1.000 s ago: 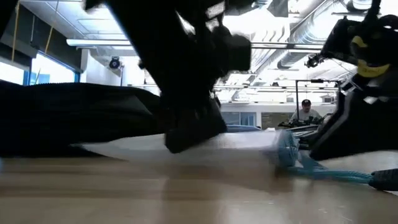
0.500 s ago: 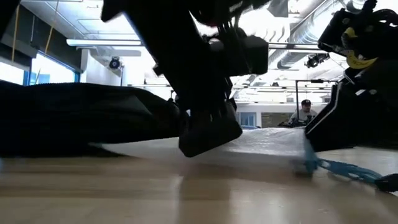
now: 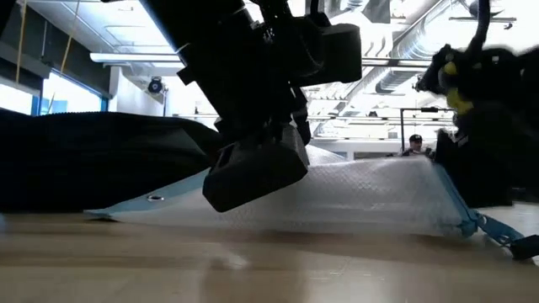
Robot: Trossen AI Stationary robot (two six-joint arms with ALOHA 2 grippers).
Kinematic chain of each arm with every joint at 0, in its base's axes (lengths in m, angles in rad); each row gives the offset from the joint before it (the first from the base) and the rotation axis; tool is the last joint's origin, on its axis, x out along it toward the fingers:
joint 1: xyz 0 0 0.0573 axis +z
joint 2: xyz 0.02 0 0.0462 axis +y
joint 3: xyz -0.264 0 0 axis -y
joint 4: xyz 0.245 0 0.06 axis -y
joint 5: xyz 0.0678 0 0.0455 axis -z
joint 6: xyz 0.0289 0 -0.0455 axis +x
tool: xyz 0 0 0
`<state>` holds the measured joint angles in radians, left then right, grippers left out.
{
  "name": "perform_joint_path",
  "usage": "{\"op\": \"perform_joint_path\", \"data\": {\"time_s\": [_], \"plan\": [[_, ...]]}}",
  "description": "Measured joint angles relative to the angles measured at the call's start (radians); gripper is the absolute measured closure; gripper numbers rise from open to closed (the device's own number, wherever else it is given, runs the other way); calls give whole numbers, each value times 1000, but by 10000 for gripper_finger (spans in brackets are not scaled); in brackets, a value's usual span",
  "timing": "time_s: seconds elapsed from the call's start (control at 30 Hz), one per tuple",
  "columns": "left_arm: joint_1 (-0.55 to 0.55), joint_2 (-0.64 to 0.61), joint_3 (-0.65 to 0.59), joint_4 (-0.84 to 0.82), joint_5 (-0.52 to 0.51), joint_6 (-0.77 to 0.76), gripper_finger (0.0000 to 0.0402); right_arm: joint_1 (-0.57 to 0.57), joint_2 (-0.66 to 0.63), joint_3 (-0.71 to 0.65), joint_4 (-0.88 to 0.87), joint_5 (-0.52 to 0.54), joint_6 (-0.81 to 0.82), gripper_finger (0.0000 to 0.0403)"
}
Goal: Unpack backpack
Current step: Remove the pink charger adapter from the white zip bag
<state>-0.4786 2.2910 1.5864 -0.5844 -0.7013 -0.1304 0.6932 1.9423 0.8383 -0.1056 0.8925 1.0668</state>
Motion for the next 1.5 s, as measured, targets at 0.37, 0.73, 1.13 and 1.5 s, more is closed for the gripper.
{"op": "perform_joint_path", "data": {"time_s": [0.37, 0.73, 1.13, 1.5], "plan": [[-2, 1, -2, 1, -24, 4, 401, -75, -1, -115, 368, -35, -299, 87], [-21, 2, -1, -107, -83, -77, 402, -31, -5, -114, 345, -53, -297, 229], [-48, 3, -1, -235, -144, -157, 401, 101, -190, -113, 200, -247, -224, 229], [-72, -24, -10, -496, -66, -402, 401, 171, -315, -116, 209, 31, -299, 229]]}}
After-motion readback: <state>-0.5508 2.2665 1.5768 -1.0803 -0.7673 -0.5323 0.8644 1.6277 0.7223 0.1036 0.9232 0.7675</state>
